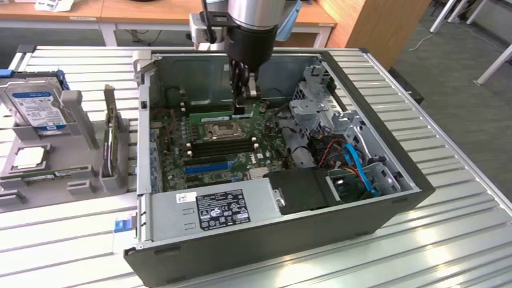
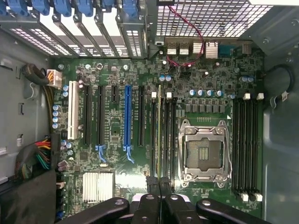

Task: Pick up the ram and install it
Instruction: 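Insert the ram into the slot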

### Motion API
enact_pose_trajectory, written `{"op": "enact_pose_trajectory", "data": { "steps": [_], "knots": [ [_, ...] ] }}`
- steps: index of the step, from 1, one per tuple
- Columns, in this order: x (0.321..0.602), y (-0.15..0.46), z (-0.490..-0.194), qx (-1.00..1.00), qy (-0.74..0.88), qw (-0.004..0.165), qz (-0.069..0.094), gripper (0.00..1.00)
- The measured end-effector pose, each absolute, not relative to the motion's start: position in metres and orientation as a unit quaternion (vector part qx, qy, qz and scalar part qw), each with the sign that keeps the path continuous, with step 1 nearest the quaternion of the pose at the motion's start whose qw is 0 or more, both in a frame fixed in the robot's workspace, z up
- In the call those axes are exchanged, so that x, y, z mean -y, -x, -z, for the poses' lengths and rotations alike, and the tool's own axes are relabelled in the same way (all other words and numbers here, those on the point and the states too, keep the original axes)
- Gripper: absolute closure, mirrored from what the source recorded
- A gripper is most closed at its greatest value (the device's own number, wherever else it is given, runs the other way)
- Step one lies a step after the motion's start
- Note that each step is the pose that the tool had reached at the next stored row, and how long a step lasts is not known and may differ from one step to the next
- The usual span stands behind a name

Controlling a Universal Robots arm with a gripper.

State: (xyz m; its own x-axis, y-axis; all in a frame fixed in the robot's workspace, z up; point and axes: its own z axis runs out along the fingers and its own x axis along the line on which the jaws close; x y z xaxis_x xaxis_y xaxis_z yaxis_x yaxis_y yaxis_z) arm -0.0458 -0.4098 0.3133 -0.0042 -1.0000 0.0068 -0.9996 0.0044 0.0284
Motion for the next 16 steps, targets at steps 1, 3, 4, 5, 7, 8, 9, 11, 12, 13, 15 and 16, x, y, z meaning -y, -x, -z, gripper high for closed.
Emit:
{"op": "enact_pose_trajectory", "data": {
  "steps": [1,3,4,5,7,8,9,11,12,13,15,16],
  "knots": [
    [0.410,0.046,-0.313,0.709,-0.706,0.012,0.008,0.88],
    [0.410,0.046,-0.311,0.709,-0.706,0.012,0.008,0.88],
    [0.410,0.046,-0.310,0.709,-0.706,0.012,0.008,0.88],
    [0.410,0.046,-0.310,0.709,-0.706,0.012,0.008,0.88],
    [0.410,0.046,-0.308,0.709,-0.706,0.012,0.008,0.88],
    [0.410,0.046,-0.308,0.709,-0.706,0.012,0.008,0.88],
    [0.410,0.046,-0.307,0.709,-0.706,0.012,0.008,0.88],
    [0.410,0.046,-0.305,0.709,-0.706,0.012,0.008,0.88],
    [0.410,0.046,-0.305,0.709,-0.706,0.012,0.008,0.88],
    [0.410,0.046,-0.304,0.709,-0.706,0.012,0.008,0.88],
    [0.410,0.046,-0.303,0.709,-0.706,0.012,0.008,0.88],
    [0.410,0.046,-0.302,0.709,-0.706,0.012,0.008,0.88]
  ]
}}
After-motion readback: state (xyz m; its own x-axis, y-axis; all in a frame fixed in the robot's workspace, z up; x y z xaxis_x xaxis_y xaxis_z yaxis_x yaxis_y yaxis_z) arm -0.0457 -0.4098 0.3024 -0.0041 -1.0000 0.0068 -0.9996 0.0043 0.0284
